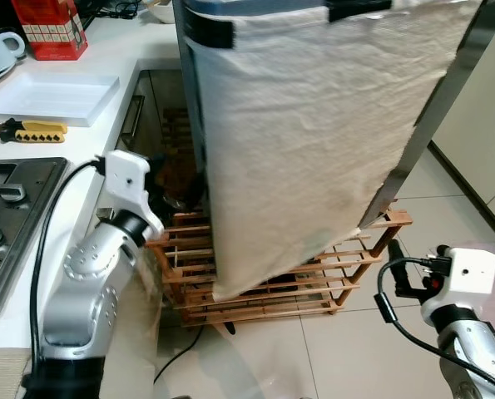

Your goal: Restocking fridge

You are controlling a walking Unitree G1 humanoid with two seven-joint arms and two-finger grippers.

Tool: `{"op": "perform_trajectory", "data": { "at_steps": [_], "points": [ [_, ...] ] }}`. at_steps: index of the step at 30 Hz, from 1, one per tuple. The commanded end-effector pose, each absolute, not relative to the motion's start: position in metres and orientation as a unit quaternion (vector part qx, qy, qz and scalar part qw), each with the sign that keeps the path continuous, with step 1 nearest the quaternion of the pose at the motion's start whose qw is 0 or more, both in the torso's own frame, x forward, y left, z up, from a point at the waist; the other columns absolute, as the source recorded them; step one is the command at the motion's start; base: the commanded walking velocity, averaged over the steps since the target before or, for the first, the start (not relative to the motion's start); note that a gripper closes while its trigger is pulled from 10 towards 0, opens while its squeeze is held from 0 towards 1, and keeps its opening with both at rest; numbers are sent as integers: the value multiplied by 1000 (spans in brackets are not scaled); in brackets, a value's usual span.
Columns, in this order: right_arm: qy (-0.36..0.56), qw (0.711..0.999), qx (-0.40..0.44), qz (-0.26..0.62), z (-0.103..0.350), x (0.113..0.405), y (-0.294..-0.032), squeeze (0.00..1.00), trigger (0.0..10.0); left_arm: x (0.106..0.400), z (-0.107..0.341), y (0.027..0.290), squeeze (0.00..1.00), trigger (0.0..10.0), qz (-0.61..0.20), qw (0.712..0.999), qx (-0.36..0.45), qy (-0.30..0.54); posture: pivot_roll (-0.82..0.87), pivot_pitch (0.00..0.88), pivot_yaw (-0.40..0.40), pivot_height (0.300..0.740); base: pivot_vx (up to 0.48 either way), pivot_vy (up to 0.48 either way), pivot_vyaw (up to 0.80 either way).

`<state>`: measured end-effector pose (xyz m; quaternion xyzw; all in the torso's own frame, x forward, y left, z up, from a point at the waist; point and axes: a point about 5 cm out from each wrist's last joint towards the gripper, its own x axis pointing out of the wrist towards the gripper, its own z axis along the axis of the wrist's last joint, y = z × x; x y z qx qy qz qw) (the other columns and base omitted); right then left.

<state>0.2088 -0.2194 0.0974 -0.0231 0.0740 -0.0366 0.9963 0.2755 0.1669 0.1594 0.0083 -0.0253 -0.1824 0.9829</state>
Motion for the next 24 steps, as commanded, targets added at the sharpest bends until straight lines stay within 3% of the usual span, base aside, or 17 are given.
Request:
{"op": "perform_trajectory", "data": {
  "at_steps": [1, 16, 24],
  "points": [
    [48, 998, -28, -21, 109, 214, -212, 0, 10000, 273, 151, 161, 0, 10000, -178, 984, 14, -10, -62, 18, -8, 740, 0, 0, 0],
    [36, 999, -22, 1, 113, 213, -199, 0, 10000, 269, 145, 160, 0, 10000, -205, 979, 12, -8, -59, 12, -4, 740, 0, 0, 0],
    [44, 999, -21, -9, 107, 211, -200, 0, 10000, 260, 147, 153, 0, 10000, -258, 966, -2, -14, -47, 0, -6, 740, 0, 0, 0]
  ]
}}
